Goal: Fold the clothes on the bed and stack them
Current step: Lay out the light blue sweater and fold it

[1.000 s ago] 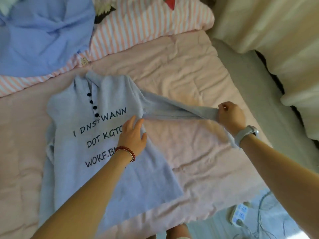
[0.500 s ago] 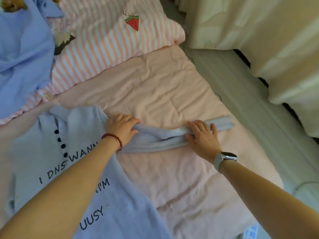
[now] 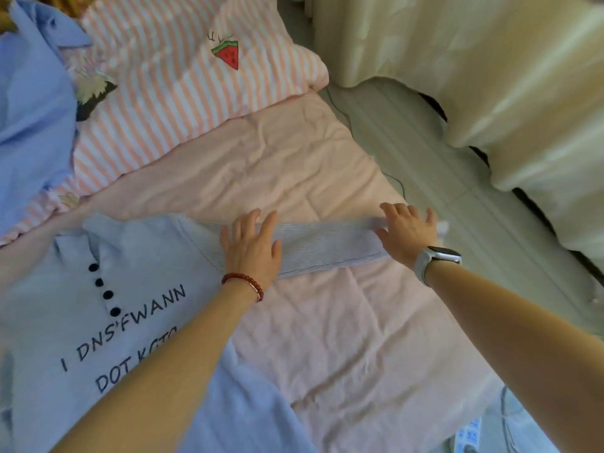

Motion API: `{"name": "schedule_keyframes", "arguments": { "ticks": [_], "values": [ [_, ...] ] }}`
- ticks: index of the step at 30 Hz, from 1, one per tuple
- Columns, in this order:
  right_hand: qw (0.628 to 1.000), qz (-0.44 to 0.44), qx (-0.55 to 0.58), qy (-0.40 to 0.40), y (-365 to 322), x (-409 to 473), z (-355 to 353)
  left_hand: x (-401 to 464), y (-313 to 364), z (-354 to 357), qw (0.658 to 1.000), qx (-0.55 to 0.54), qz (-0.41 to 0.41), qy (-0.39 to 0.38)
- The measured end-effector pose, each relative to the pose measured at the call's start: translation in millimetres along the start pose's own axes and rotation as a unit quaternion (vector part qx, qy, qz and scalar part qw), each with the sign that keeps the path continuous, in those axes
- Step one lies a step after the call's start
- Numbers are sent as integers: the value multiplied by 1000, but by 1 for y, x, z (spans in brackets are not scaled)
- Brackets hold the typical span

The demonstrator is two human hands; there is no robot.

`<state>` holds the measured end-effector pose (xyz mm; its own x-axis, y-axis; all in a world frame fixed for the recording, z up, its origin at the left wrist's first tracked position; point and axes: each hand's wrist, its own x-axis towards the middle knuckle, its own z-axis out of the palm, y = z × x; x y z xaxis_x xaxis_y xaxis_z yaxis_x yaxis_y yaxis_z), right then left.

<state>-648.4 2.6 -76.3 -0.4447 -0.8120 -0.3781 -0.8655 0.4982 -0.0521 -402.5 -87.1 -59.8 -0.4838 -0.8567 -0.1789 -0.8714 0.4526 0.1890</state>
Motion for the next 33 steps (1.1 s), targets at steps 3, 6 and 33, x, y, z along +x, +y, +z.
{"name": "schedule_keyframes", "arguments": {
  "ticks": [3,6,33],
  "values": [
    [998,-43,31,25,-2,-9,12,-37,-5,19,999,10,29,9],
    [993,-110,46,-6,-10,-5,19,-50,-14,36,991,57,7,-118],
    [858,-243,320,-319,-241,-274,48,-261,-189,-16,582,-649,-457,-177]
  ]
}}
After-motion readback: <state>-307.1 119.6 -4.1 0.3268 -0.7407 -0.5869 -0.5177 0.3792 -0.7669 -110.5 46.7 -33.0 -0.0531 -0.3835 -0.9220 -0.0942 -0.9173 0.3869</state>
